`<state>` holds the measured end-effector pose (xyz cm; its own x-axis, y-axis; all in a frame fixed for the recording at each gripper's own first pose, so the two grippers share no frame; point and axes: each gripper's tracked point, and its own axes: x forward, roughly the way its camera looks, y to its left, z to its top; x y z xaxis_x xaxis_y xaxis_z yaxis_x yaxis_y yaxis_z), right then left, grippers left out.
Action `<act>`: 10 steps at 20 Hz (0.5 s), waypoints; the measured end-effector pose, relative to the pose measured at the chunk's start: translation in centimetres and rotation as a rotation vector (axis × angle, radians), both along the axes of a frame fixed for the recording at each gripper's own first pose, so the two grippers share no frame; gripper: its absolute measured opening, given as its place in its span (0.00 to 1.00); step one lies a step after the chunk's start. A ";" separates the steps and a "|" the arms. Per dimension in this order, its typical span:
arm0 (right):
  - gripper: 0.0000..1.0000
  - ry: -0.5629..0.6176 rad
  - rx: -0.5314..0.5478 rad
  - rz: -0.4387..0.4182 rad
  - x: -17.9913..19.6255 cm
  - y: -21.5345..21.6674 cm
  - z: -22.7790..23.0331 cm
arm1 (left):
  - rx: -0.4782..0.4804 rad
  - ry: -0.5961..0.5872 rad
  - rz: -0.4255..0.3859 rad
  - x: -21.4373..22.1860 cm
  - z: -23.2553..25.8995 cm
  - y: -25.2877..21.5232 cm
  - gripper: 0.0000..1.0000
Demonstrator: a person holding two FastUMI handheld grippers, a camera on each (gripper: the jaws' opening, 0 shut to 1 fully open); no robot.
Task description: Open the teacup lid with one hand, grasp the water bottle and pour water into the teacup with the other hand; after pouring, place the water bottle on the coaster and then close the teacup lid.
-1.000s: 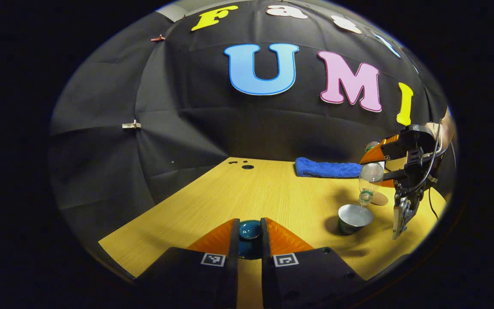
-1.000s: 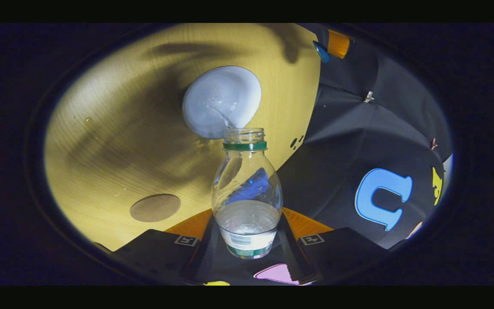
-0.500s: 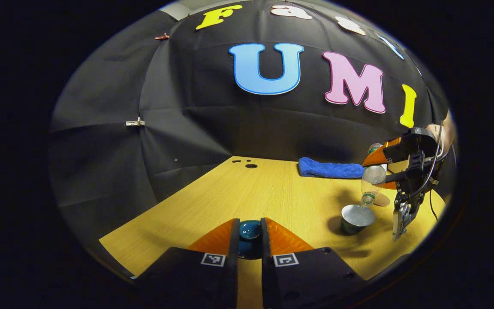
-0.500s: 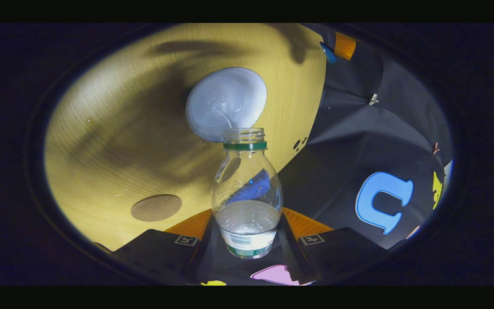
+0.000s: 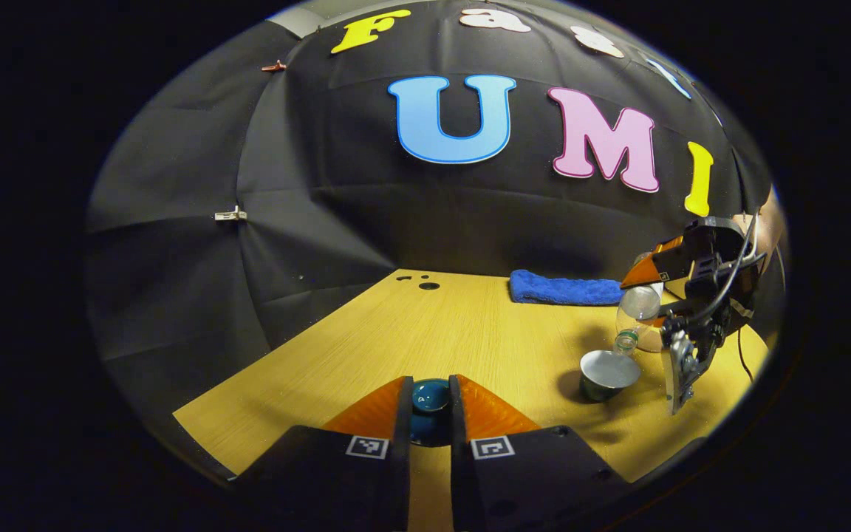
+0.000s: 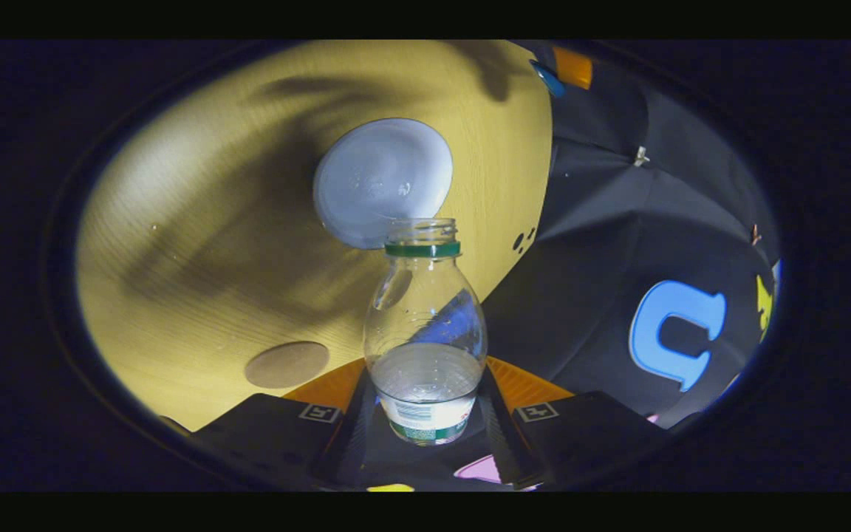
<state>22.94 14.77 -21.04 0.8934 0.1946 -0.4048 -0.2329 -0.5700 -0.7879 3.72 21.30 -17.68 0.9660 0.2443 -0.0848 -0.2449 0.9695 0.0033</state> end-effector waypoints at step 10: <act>0.71 0.180 0.750 -0.443 -1.0 -2.1 1.4 | 0.007 -0.011 -0.038 0.1 2.8 -2.1 0.27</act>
